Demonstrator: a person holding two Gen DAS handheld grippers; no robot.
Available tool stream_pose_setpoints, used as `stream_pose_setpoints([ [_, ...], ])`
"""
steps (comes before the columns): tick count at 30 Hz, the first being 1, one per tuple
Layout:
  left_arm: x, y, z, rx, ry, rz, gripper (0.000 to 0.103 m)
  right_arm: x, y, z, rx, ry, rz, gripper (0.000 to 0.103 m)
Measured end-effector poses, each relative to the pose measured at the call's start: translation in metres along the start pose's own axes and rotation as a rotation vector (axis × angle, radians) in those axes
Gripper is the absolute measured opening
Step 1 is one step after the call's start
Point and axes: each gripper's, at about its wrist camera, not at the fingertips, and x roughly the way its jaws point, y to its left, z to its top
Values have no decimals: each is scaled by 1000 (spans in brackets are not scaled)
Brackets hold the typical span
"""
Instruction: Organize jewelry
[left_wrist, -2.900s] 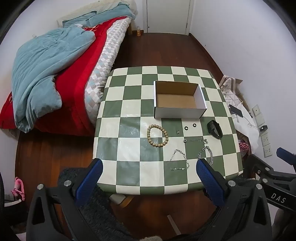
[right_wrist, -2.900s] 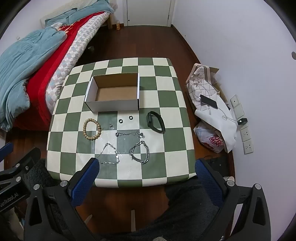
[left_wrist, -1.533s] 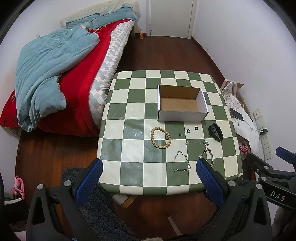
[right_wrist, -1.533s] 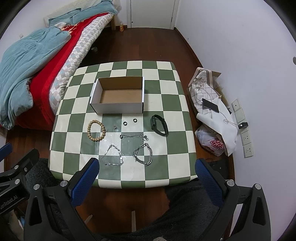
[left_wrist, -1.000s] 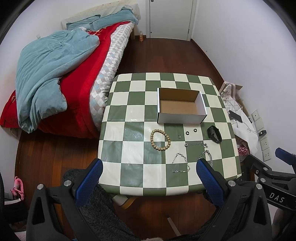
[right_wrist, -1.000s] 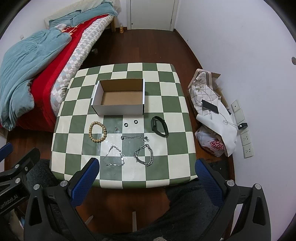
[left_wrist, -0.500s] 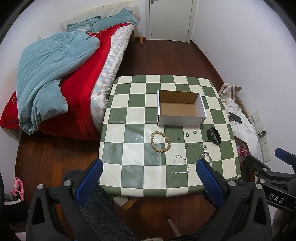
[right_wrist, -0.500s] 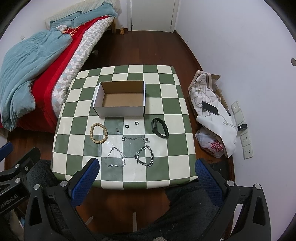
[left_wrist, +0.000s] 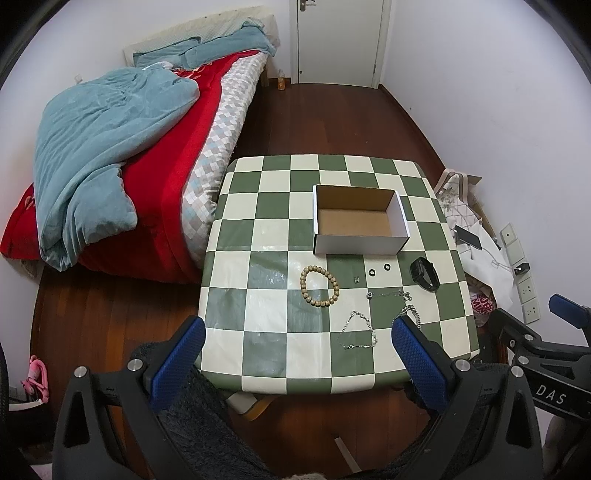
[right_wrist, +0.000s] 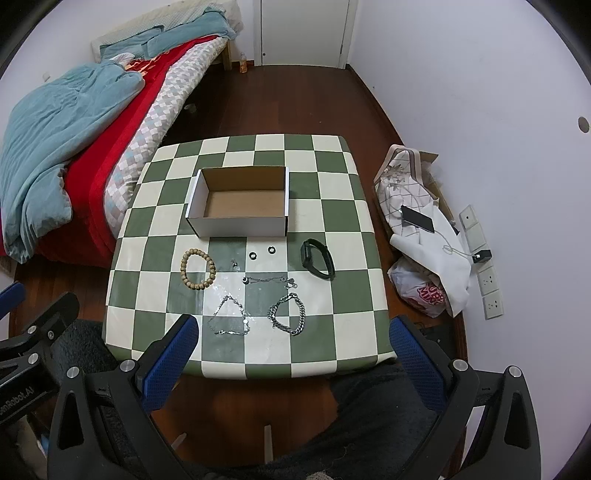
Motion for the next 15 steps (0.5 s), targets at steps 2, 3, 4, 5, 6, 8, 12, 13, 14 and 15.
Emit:
stream_pose_setpoints([
  [2,0,0,0,0,0,-1,103,0,0,-1,1,1,2,103],
  [3,0,0,0,0,-1,-1,103,0,0,0,0,1,1,103],
  [4,0,0,0,0,-1,0,103,-1,0,0,-1,0,0,103],
  [5,0,0,0,0,0,-1,103,0,-1,-1,1,0,1,103],
  [6,0,0,0,0,0,-1,103,-1,-1,-1,1,0,2,103],
  [8,0,0,1,-1,-1,0,103,0,0,-2,0,-1,0,103],
  [12,-1,-1,1,0,-4,0,103,-2,-1,-1,1,-2,1,103],
  [13,-1,-1,2,-1,-5,-1,103,-2,-2,-1,2,-2,2,103],
  [14,-2,-1,2,0,-6,-1,103,-2,-2,-1,2,-3,2,103],
  [15,-2,-1,2,0,-7,0,103,-3,-3,0,4,-2,3,103],
])
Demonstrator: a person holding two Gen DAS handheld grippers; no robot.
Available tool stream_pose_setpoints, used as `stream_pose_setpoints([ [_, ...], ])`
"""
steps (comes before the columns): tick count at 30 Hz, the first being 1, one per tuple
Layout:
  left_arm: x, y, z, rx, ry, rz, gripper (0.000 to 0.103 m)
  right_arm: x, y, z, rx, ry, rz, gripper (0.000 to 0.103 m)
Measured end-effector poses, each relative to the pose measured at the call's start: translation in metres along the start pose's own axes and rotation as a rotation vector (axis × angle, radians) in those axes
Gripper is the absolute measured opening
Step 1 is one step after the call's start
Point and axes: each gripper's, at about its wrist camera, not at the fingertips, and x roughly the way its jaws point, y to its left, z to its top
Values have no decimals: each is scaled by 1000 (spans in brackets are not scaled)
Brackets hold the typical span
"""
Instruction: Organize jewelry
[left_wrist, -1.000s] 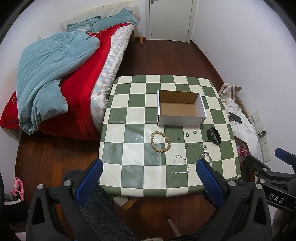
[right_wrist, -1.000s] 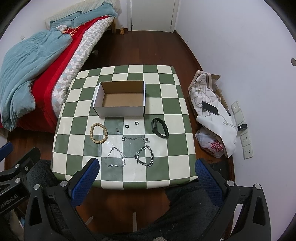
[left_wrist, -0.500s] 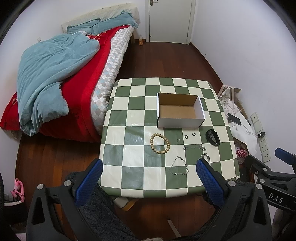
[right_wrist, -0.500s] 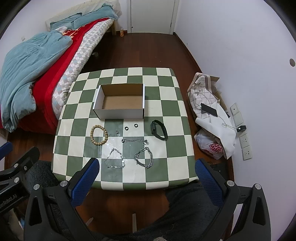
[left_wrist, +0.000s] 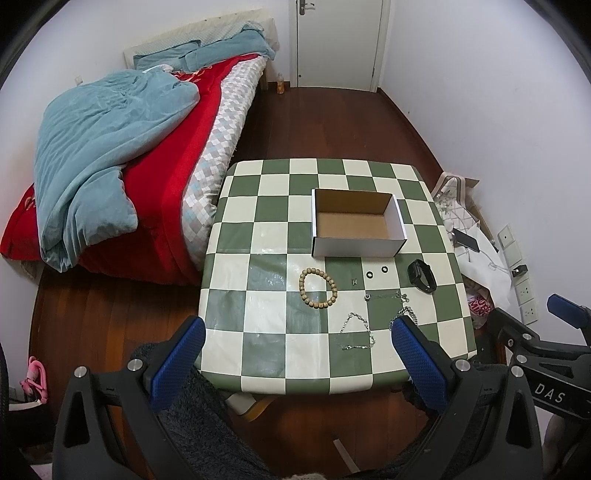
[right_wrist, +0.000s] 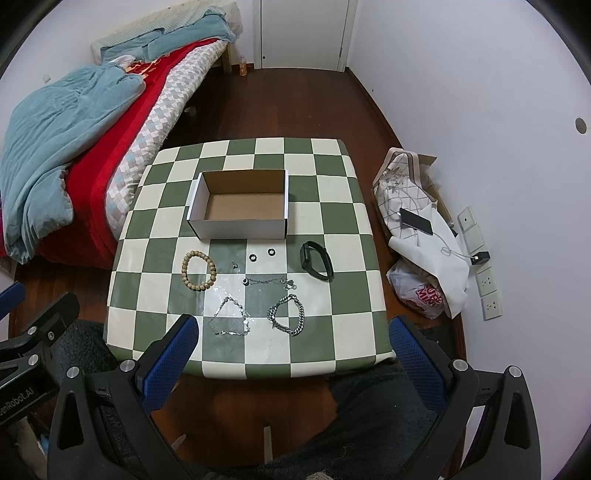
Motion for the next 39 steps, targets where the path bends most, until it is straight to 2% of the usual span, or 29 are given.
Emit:
stream_pose_setpoints([
  [4,3,-4,4,9,-32,41,103,5,-9,3,21,-1,5,103],
  [7,18,-7,9,37,-78,133,103,20,-19,-1,51,2,-24,103],
  [11,57,-15,12,101,-119,264,103,68,-41,-7,106,40,-80,103],
  [16,120,-20,0,173,-27,302,103,154,-57,-22,165,174,-91,103],
  [21,171,-32,-16,214,75,296,103,223,-53,-45,189,276,-73,83],
  [26,210,-37,-31,208,173,256,103,260,-45,-59,207,307,-52,71],
  [28,220,-39,-38,203,209,228,103,267,-42,-64,208,316,-38,66],
  [30,228,-46,-47,222,232,200,103,274,-39,-69,200,329,-25,54],
  [31,230,-50,-51,237,239,182,103,276,-38,-72,196,328,-18,53],
  [34,232,-60,-65,286,252,153,102,273,-37,-74,168,290,-10,40],
  [36,232,-65,-71,301,263,131,102,270,-37,-76,154,279,-8,8],
  [39,233,-73,-79,330,271,106,102,268,-52,-77,205,294,14,8],
])
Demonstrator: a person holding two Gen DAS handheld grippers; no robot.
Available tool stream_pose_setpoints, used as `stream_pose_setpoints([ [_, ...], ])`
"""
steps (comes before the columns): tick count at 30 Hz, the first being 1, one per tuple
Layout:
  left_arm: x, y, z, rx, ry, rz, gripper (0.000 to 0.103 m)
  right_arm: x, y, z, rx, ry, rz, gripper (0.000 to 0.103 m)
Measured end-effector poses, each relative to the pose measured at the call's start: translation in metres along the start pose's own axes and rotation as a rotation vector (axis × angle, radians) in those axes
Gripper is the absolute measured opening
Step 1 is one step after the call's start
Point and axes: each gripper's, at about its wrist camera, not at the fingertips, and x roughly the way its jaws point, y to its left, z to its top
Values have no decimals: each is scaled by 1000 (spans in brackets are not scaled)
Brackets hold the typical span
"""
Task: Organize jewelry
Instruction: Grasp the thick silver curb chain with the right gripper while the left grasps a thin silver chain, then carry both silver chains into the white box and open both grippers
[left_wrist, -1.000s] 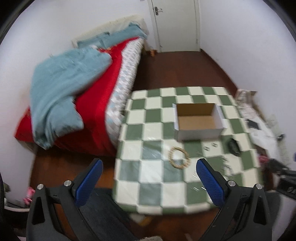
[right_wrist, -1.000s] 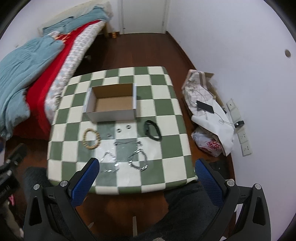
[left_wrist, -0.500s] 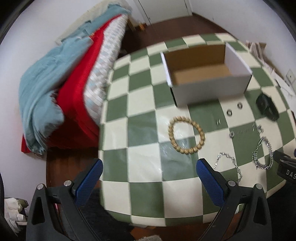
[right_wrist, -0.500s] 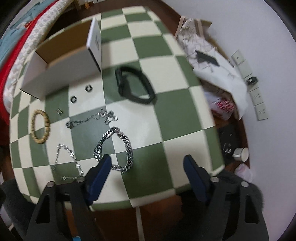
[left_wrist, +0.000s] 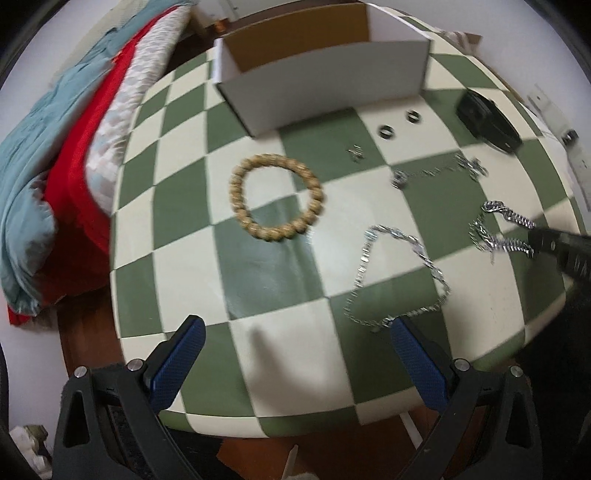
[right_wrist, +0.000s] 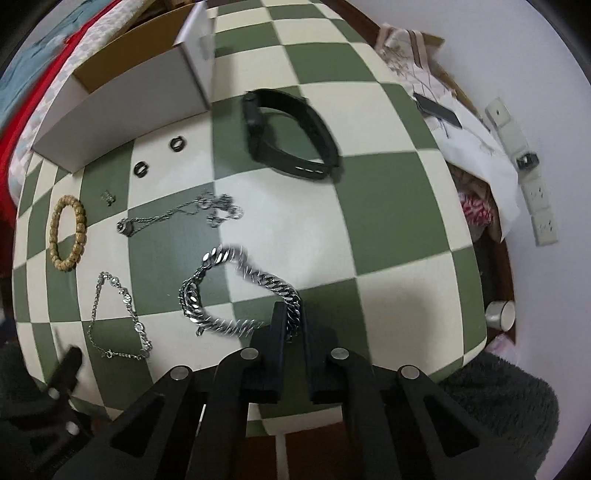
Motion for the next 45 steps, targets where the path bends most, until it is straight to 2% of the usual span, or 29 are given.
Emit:
stream_pose_setpoints([
  [5,3,-24,0,63,-10,-17,101,-2,-22,-3,54,13,18,8],
  [9,12,-41,5,120,2,-47,86,-2,-29,-7,72,17,33,8],
  [13,10,-51,5,144,-23,-97,79,-1,-33,-7,75,17,36,8],
  [14,10,-52,6,143,-29,-124,72,-1,-33,-7,74,17,36,8],
  [15,9,-52,6,140,-31,-150,58,-1,-33,-7,73,16,35,8],
  [16,9,-52,7,135,-29,-194,50,2,-37,-3,72,14,35,8],
  [17,8,-51,7,128,-24,-243,31,3,-37,-3,73,13,34,9],
  [18,7,-52,8,131,-31,-240,15,3,-37,-3,74,13,35,9],
  [19,6,-52,9,133,-30,-245,5,3,-36,-3,76,13,36,9],
  [21,7,-46,11,103,-10,-269,3,2,-36,-3,86,13,47,9],
  [25,7,-20,14,19,-11,-262,3,-2,-36,-3,98,-1,64,8],
  [32,-18,36,18,-103,-67,-265,3,-19,-36,0,107,-41,108,8],
  [38,-44,54,26,-127,-132,-271,3,-41,-29,4,102,-80,170,8],
  [45,-74,54,57,-145,-202,-287,3,-75,-15,16,62,-127,234,8],
])
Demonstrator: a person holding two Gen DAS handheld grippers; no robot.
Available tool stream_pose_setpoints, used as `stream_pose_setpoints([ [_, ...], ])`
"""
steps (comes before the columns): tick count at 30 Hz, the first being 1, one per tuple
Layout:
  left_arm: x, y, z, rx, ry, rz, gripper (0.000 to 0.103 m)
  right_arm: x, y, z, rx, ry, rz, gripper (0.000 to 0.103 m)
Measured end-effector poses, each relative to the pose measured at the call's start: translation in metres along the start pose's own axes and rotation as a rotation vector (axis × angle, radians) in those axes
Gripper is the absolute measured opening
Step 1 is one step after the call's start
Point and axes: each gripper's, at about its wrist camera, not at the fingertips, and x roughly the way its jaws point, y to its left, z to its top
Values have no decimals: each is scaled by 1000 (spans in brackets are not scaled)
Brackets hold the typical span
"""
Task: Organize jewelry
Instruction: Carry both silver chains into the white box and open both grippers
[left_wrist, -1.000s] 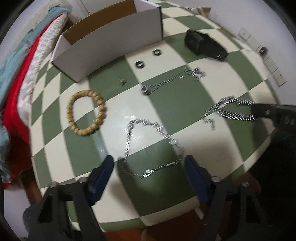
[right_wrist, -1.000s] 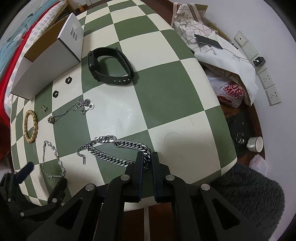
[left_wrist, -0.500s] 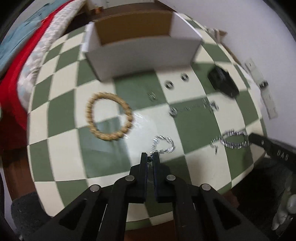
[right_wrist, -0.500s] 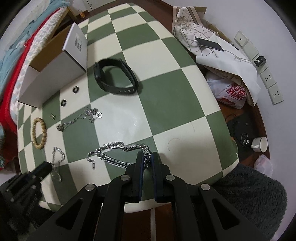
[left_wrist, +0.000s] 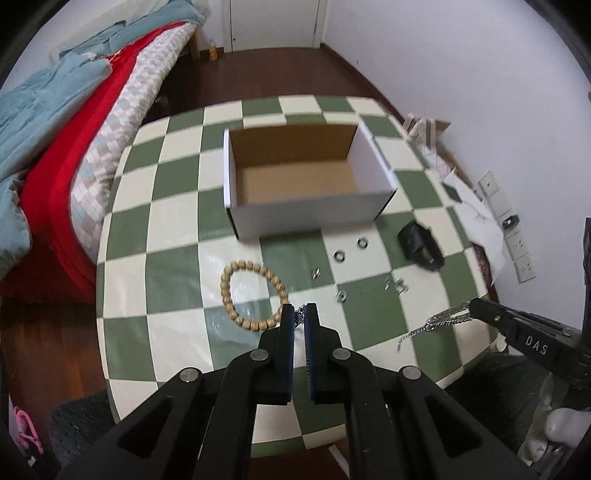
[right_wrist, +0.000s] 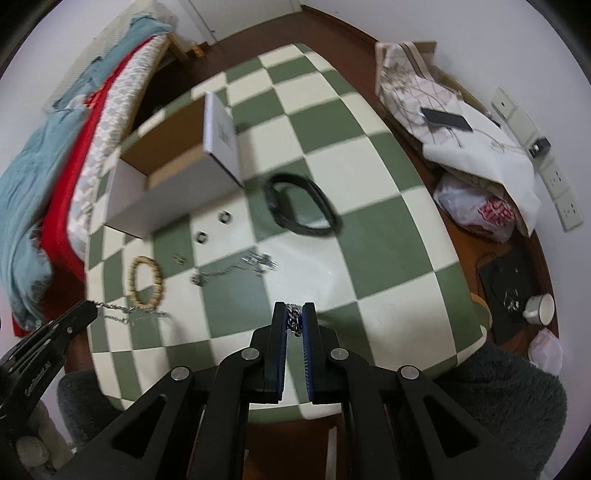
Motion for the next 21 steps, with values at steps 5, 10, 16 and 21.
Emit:
stream_pose_setpoints([
  [5,-22,-1,22,-17,-49,-29,3,-25,18,17,-44,-40,41,8],
  [10,-44,0,50,-30,-104,-54,3,-50,39,45,-87,-85,83,8],
  [16,-64,4,98,-26,-177,-66,3,-81,77,91,-149,-162,121,8],
  [21,-55,14,136,-50,-183,-82,3,-85,112,130,-192,-201,121,8],
])
